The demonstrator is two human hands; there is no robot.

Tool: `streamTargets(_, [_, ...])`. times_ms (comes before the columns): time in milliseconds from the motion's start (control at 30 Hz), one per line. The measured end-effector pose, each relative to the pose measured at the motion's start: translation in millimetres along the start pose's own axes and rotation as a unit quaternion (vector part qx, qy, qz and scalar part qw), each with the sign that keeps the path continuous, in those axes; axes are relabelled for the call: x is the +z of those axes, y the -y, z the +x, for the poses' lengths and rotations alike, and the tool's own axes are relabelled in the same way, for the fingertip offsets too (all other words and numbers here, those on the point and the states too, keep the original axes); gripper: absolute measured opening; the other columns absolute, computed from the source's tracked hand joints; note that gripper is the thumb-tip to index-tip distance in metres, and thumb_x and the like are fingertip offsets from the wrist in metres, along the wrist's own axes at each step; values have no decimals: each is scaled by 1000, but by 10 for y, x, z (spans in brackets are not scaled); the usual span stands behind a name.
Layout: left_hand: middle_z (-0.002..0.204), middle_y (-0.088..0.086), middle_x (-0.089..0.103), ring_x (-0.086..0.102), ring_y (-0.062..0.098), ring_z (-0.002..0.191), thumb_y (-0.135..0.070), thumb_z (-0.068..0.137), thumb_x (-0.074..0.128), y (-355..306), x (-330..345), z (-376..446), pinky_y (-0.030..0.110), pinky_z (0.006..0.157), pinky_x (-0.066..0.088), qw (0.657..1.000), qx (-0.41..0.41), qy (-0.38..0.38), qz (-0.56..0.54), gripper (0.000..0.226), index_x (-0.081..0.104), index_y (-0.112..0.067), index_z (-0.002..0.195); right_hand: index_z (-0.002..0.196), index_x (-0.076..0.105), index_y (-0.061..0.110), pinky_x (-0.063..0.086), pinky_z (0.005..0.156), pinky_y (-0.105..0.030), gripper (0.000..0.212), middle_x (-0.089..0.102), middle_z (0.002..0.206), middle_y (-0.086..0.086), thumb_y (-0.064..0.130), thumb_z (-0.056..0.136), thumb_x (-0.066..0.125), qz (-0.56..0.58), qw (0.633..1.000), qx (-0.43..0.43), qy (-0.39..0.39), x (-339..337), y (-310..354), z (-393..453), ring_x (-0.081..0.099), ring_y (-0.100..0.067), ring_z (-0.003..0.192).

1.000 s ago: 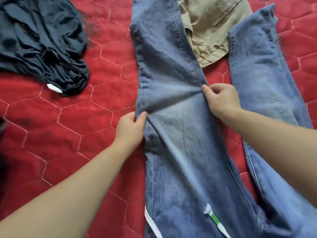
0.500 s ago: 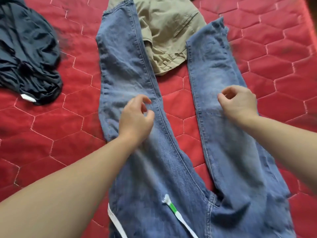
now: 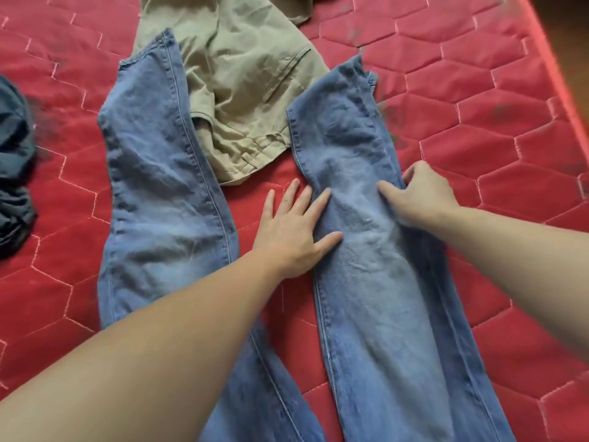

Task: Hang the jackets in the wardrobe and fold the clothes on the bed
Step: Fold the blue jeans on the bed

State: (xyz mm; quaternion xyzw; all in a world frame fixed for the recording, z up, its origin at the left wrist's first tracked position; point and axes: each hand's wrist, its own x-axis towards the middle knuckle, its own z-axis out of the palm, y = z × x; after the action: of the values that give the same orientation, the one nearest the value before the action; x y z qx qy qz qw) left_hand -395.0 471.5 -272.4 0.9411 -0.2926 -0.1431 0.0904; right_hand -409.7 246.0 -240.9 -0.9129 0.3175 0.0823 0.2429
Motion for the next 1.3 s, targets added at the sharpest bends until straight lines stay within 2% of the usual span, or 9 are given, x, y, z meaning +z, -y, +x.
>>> streamTargets(200, [161,-8,17,1,12,149,-72,85,13,203,-137,463,48,116,13,998,5,-61,9,76,13,-38,153,77,51,16,45,72,-37,20,62,81,-5,33,86,56,10,997,-72,-37,-57,-9,332,57,-33,83])
streamTargets(333, [156,-8,31,18,14,147,-67,85,27,207,-128,484,49,109,28,996,4,-92,1,71,28,-38,149,74,57,20,41,69,-32,25,62,74,6,44,77,58,77,993,-54,-65,-107,197,577,58,-24,79])
streamTargets(467, [151,-7,41,27,17,144,-63,83,38,202,-168,486,48,102,37,995,4,-100,-15,67,39,-36,145,97,57,22,39,77,-28,46,61,92,9,63,77,63,167,984,-60,-32,-183,730,993,56,-14,88])
streamTargets(600, [145,-5,48,36,20,140,-61,80,44,205,-167,488,50,97,43,993,9,-114,-22,66,48,-34,140,74,57,21,38,67,-30,51,56,73,4,70,67,68,188,982,-14,23,-145,1208,1293,52,-18,70])
streamTargets(733, [144,-4,50,40,22,138,-60,79,45,196,-180,498,51,96,44,993,13,-114,-23,66,51,-32,138,92,70,13,43,54,-25,41,69,88,-3,44,67,77,216,975,13,57,-151,1441,1430,66,-20,78])
streamTargets(867, [145,-4,49,37,20,140,-60,79,45,192,-185,492,49,95,44,993,14,-114,-33,65,51,-32,138,93,65,13,58,75,-36,28,69,84,-5,29,72,74,351,915,86,181,-321,1582,1379,70,-23,77])
streamTargets(967, [146,-4,48,35,19,141,-59,79,45,194,-180,489,49,97,43,992,11,-115,-42,66,48,-33,140,79,61,14,55,62,-29,14,64,67,-3,23,73,70,405,886,0,225,-628,1726,1289,65,-18,60])
streamTargets(1067, [146,-3,47,33,18,142,-58,79,45,199,-184,478,49,97,43,992,8,-112,-57,69,39,-35,145,81,65,10,58,69,-34,11,66,80,-10,17,75,59,519,813,-94,245,-966,1780,1280,67,-25,73])
streamTargets(1300, [146,-3,47,33,18,142,-56,78,46,202,-185,486,48,99,41,992,12,-112,-55,66,47,-34,140,107,67,9,56,73,-35,22,72,98,-6,18,87,68,397,906,51,136,-532,1198,1448,71,-18,81])
